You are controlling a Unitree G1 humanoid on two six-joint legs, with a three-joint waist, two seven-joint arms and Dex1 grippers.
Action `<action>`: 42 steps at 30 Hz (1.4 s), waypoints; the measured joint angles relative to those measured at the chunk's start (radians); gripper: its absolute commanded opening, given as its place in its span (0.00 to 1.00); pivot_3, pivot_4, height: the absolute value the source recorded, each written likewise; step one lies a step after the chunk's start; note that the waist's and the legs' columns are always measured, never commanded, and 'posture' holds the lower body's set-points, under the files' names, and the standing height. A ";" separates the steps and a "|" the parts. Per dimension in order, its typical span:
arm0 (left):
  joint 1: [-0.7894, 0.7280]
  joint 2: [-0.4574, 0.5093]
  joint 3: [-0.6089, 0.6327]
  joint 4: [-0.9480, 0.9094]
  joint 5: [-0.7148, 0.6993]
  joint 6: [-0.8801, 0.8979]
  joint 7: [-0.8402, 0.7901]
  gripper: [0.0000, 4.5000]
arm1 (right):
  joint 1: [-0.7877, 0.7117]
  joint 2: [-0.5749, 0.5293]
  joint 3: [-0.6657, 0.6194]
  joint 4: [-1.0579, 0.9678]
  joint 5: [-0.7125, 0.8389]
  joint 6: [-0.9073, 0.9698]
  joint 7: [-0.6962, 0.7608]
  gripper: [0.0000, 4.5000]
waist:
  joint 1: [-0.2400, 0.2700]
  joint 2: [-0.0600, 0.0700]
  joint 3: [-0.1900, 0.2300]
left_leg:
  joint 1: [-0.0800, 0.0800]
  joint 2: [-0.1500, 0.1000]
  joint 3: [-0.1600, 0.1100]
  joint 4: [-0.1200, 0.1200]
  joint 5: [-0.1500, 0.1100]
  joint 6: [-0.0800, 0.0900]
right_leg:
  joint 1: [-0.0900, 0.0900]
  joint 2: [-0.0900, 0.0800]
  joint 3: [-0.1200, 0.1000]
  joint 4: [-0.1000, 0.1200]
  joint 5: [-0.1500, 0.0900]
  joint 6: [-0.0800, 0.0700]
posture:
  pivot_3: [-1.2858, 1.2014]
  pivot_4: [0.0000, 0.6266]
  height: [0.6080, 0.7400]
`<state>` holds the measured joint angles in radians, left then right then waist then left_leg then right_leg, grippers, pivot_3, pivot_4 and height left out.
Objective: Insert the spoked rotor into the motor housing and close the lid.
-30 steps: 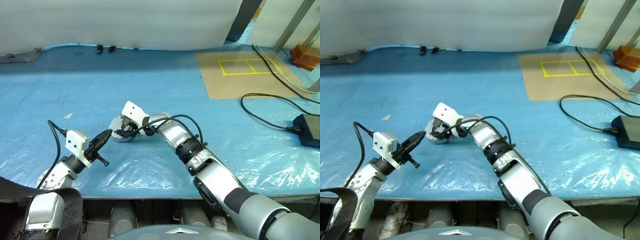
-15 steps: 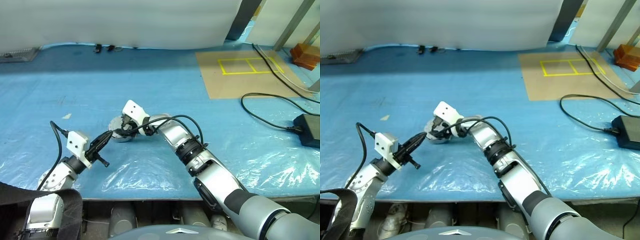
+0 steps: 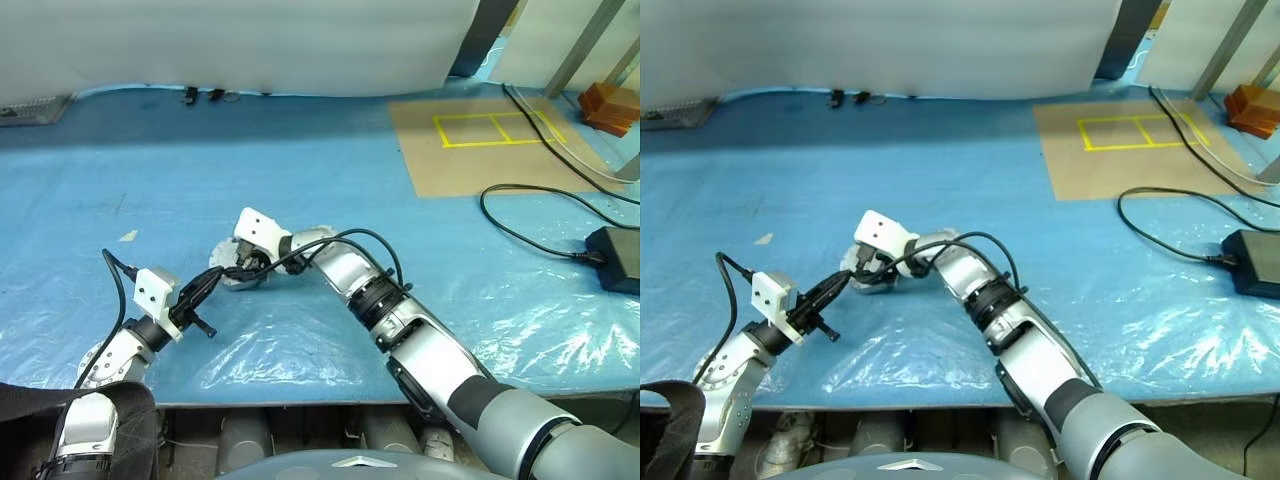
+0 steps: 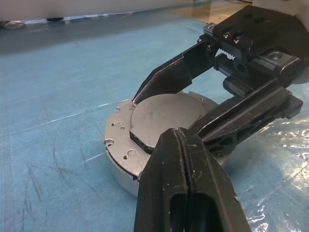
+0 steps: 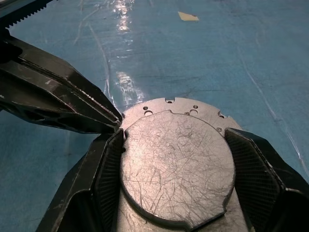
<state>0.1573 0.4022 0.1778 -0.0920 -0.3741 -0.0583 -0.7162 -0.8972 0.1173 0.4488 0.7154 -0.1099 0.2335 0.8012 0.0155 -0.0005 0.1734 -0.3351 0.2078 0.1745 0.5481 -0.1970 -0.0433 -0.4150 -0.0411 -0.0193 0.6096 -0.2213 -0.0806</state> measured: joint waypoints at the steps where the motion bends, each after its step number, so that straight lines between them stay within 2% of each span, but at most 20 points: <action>1: -0.001 -0.001 0.000 0.003 0.000 -0.003 0.000 0.00 | -0.006 0.001 -0.007 0.012 0.002 -0.004 -0.003 0.66 | 0.000 0.000 0.000 | 0.000 0.000 0.000 0.000 0.000 0.000 | 0.000 0.000 0.000 0.000 0.000 0.000 | 0.52 0.24 1.00; 11: 0.000 -0.011 -0.009 0.024 0.002 -0.022 -0.002 0.00 | -0.027 0.003 -0.019 0.071 0.008 -0.029 -0.036 0.66 | 0.006 0.001 0.000 | 0.004 0.000 -0.001 -0.001 0.000 0.000 | 0.008 -0.001 0.000 0.000 -0.004 0.007 | 0.52 0.24 1.00; 16: 0.001 -0.011 -0.009 0.026 0.002 -0.022 -0.002 0.00 | -0.022 0.001 -0.009 0.055 0.002 -0.030 0.000 0.66 | 0.004 0.001 0.000 | 0.003 0.000 -0.002 -0.002 0.000 0.000 | 0.007 0.000 0.000 -0.002 -0.004 0.007 | 0.52 0.24 1.00; 21: 0.003 -0.010 -0.006 0.030 0.002 -0.029 -0.003 0.00 | -0.019 -0.013 0.014 0.049 -0.030 -0.063 0.039 0.66 | 0.001 0.002 -0.002 | 0.002 0.000 0.000 -0.004 -0.001 -0.001 | 0.007 0.000 -0.001 -0.003 -0.004 0.000 | 0.52 0.24 1.00; 33: 0.002 -0.010 -0.008 0.036 0.002 -0.030 -0.002 0.00 | -0.049 -0.074 0.066 0.049 -0.060 -0.146 0.164 0.66 | 0.011 0.003 -0.003 | 0.002 -0.001 0.000 -0.005 -0.001 -0.001 | 0.007 -0.001 -0.001 -0.003 -0.005 0.001 | 0.52 0.24 1.00; 42: -0.004 -0.009 -0.002 0.010 -0.001 -0.033 0.009 0.00 | -0.035 -0.033 0.022 0.049 -0.053 -0.081 0.155 0.66 | 0.005 0.003 -0.004 | 0.002 0.000 0.000 -0.005 -0.001 -0.001 | 0.007 0.000 -0.001 -0.003 -0.006 0.001 | 0.52 0.24 1.00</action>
<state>0.1530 0.3929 0.1757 -0.0815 -0.3747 -0.0908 -0.7075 -0.9327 0.0841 0.4713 0.7645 -0.1631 0.1522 0.9560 0.0207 0.0026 0.1698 -0.3329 0.2074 0.1745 0.5431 -0.1981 -0.0448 -0.4076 -0.0415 -0.0206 0.6071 -0.2274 -0.0799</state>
